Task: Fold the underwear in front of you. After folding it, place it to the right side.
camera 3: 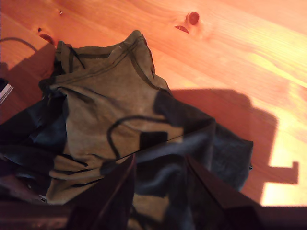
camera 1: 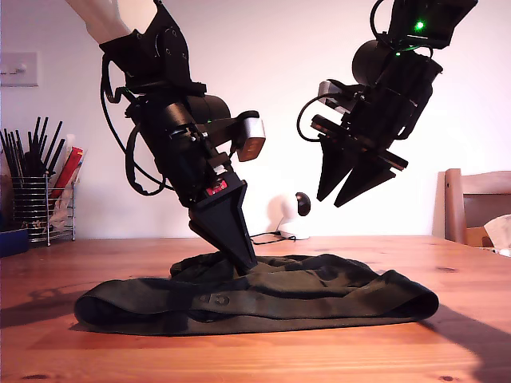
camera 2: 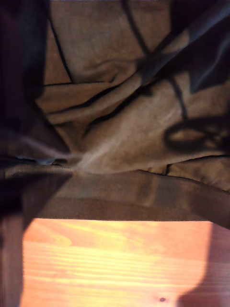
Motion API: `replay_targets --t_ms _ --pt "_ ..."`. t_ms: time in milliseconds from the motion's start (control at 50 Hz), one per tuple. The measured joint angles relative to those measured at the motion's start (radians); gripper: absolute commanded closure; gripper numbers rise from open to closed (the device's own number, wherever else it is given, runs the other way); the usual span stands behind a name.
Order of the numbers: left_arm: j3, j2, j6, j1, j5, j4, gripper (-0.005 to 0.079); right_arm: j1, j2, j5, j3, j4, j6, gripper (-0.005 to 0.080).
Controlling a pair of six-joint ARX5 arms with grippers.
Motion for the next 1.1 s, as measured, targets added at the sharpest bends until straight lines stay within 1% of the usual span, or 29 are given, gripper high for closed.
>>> replay_targets --t_ms 20,40,80,120,140,160,180,300,520,680,840,920,1060,1100 --pt "0.000 0.000 0.000 0.000 0.000 0.000 0.0705 0.000 0.000 0.000 0.000 0.000 0.000 0.0474" --pt "0.000 0.000 0.000 0.000 0.000 0.000 0.0679 0.000 0.000 0.000 0.000 0.000 0.000 0.0474" --pt "0.000 0.000 0.000 0.000 0.000 0.001 0.0611 0.000 0.000 0.000 0.000 0.000 0.000 0.0474" --pt "0.000 0.000 0.000 0.000 0.000 0.005 0.0513 0.000 0.000 0.000 0.000 0.000 0.000 0.0474" --pt "0.000 0.000 -0.001 0.000 0.000 0.008 0.0477 0.000 0.000 0.000 0.000 0.000 0.000 0.0474" --pt "0.000 0.000 -0.002 0.000 0.000 0.013 0.0450 0.000 0.000 0.000 0.000 0.000 0.000 0.0474" --pt "0.000 0.000 -0.003 0.000 0.000 0.019 0.0442 0.000 0.000 0.000 0.000 0.000 0.000 0.0474" --pt "0.000 0.000 -0.008 -0.001 -0.001 0.043 0.0442 0.000 0.000 0.000 0.000 0.001 0.000 0.0474" --pt "0.000 0.000 -0.008 -0.011 -0.006 0.045 0.0442 0.000 0.000 0.000 0.000 0.002 0.000 0.0474" --pt "0.000 0.000 -0.009 -0.013 -0.039 0.063 0.0444 0.000 0.000 0.000 0.000 0.002 0.000 0.0474" --pt "0.000 0.000 -0.013 -0.012 -0.051 0.066 0.0444 0.000 0.000 0.000 0.000 0.003 0.000 0.0474" --pt "0.000 0.001 -0.016 -0.012 -0.058 0.058 0.0481 0.000 0.000 0.000 0.000 0.003 0.000 0.0474" --pt "0.000 0.001 -0.029 -0.012 -0.062 0.068 0.0586 0.000 0.000 0.000 0.000 0.004 0.000 0.0474" --pt "0.000 0.001 -0.029 -0.012 -0.062 0.058 0.0592 0.000 0.000 0.000 0.000 0.004 0.000 0.0474"
